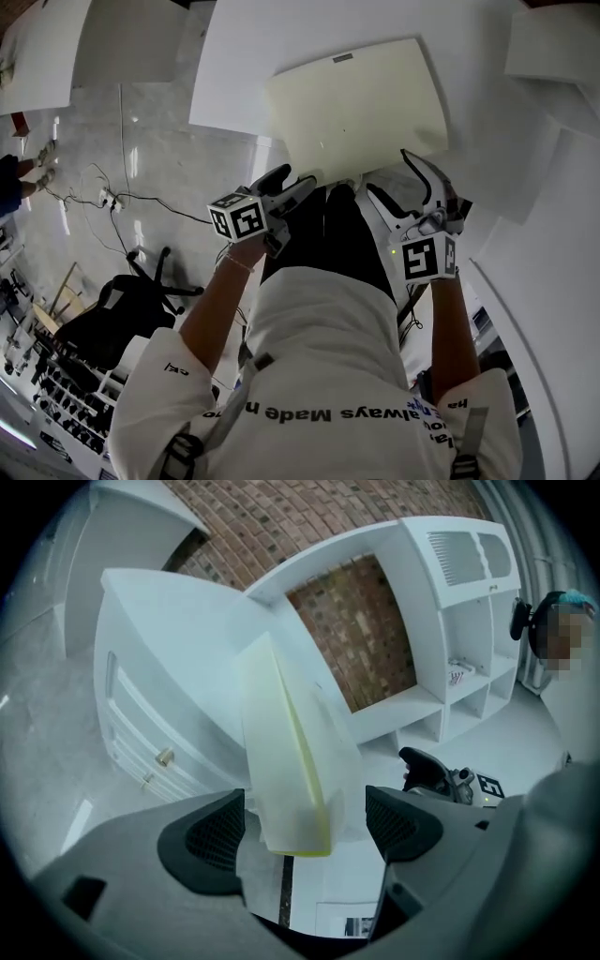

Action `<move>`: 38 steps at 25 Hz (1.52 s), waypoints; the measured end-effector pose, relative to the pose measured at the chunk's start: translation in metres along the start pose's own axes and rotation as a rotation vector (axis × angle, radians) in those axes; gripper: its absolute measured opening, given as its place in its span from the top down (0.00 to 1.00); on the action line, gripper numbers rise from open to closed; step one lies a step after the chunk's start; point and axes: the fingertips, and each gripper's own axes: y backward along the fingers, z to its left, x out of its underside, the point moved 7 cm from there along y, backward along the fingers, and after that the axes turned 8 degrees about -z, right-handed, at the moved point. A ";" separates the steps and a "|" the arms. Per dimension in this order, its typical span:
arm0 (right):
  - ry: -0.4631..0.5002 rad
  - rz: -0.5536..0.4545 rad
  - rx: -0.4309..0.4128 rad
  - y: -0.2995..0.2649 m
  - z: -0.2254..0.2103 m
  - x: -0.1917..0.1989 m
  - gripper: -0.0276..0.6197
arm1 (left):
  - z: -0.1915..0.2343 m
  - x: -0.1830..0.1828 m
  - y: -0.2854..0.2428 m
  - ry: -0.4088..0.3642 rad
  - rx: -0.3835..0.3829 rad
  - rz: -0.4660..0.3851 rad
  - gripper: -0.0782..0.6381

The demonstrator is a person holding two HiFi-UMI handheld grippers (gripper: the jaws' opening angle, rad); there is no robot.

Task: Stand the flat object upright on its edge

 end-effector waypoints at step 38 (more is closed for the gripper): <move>0.131 0.069 0.067 -0.042 0.003 0.047 0.49 | -0.042 -0.043 0.009 -0.075 0.049 -0.171 0.46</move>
